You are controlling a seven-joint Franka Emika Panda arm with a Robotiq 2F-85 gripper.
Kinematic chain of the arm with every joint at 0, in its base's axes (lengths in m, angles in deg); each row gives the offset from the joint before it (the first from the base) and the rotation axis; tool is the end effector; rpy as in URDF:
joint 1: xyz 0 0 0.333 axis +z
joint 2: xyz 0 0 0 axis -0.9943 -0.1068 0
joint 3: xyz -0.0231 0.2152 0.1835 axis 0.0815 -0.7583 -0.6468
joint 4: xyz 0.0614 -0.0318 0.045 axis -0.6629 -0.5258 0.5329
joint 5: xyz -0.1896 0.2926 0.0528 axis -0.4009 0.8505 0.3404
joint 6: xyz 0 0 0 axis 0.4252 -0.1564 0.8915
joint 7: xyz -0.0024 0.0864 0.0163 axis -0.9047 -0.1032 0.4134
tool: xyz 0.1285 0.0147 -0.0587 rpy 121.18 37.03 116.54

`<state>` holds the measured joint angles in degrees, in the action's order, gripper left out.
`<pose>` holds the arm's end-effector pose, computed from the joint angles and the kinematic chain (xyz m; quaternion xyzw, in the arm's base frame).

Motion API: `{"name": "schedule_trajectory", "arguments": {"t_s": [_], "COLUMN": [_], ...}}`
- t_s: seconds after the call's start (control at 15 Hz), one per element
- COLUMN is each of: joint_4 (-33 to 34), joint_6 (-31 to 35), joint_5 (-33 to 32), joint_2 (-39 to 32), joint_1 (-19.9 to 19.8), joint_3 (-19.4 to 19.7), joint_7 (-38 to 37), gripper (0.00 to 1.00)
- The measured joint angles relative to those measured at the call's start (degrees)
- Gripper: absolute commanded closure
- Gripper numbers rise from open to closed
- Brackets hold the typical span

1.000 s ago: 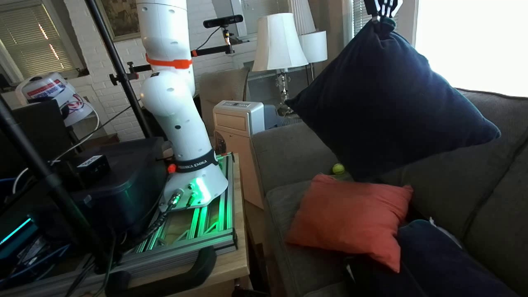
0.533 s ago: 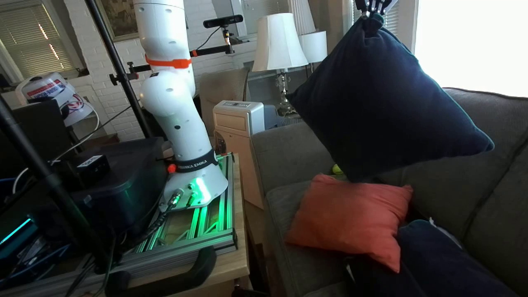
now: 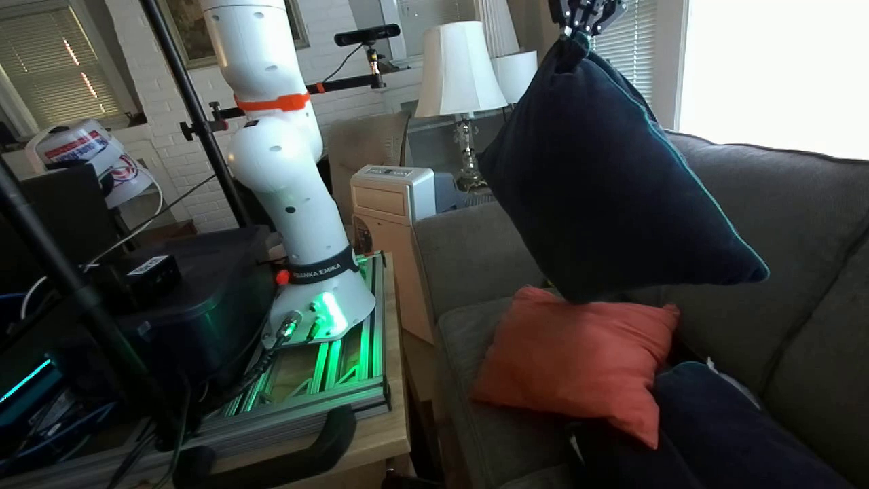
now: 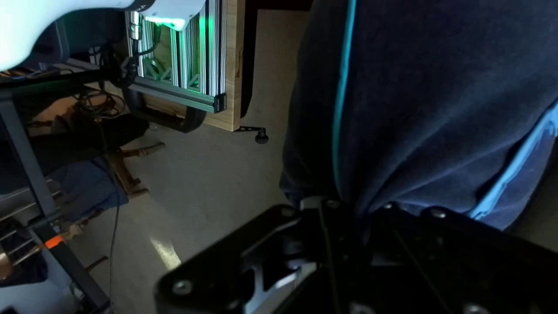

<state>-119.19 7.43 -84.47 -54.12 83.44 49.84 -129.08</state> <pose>0.4704 -0.0771 0.4840 0.7294 -0.6435 -0.1196 0.1990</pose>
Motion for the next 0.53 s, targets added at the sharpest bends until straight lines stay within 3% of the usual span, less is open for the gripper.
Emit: {"name": "schedule_trajectory", "arguments": {"t_s": [0.53], "joint_4": [-10.0], "joint_6": [0.5], "joint_5": [0.8], "joint_2": [12.9], "joint_1": [-0.6], "joint_3": [-1.6], "joint_7": [-13.7], "gripper": [0.98]}}
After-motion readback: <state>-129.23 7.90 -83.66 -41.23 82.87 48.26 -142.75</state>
